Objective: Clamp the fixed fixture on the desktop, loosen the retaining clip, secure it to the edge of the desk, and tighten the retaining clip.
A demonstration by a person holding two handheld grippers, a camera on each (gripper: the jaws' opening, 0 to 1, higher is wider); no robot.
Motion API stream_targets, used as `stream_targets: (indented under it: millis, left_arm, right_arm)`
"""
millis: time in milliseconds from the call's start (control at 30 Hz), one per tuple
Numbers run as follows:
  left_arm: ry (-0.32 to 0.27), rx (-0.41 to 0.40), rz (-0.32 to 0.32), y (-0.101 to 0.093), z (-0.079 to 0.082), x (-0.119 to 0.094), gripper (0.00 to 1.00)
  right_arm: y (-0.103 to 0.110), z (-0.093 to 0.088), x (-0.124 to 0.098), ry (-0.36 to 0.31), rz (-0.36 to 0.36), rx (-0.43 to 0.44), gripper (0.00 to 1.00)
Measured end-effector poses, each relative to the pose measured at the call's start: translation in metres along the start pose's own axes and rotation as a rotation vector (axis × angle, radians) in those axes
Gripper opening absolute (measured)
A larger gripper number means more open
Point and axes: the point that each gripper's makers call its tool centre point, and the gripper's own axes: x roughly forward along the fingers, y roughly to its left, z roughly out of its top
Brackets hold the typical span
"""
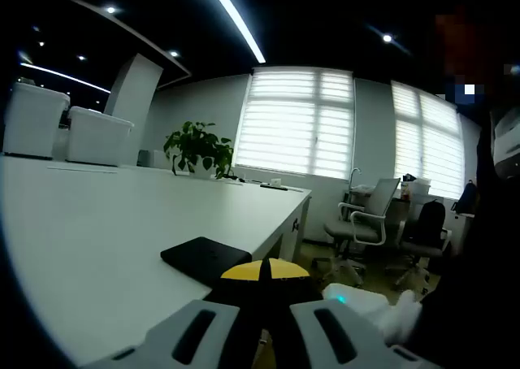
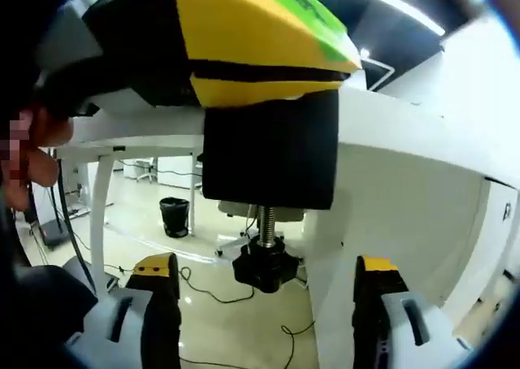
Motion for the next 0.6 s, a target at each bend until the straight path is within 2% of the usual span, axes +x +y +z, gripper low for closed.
stream_targets:
  millis: [33, 167, 233, 267, 300, 433, 533, 600]
  left_arm:
    - [0.0, 0.0, 0.0, 0.0, 0.0, 0.0, 0.01]
    - [0.0, 0.003, 0.001, 0.0, 0.0, 0.0, 0.01]
    - [-0.001, 0.005, 0.0, 0.0, 0.0, 0.0, 0.01]
    - [-0.001, 0.005, 0.0, 0.0, 0.0, 0.0, 0.01]
    - [-0.001, 0.005, 0.0, 0.0, 0.0, 0.0, 0.01]
    - [-0.001, 0.008, 0.0, 0.0, -0.001, 0.0, 0.01]
    - [-0.002, 0.009, 0.0, 0.0, -0.001, 0.0, 0.01]
    - [-0.001, 0.009, 0.0, 0.0, -0.002, 0.0, 0.01]
  right_arm:
    - [-0.002, 0.0, 0.0, 0.003, -0.008, 0.037, 0.74]
    - [-0.003, 0.001, 0.015, 0.001, -0.019, 0.01, 0.71]
    - [0.0, 0.0, 0.025, 0.01, -0.013, 0.015, 0.62]
    - [0.003, 0.0, 0.032, 0.003, -0.007, 0.026, 0.53]
    - [0.004, 0.004, 0.031, -0.022, 0.0, 0.038, 0.5]
    - [0.003, 0.006, 0.019, -0.03, -0.007, 0.022, 0.49]
    - [0.002, 0.017, 0.017, -0.087, -0.004, -0.019, 0.28]
    - [0.001, 0.014, 0.012, -0.071, -0.01, -0.021, 0.28]
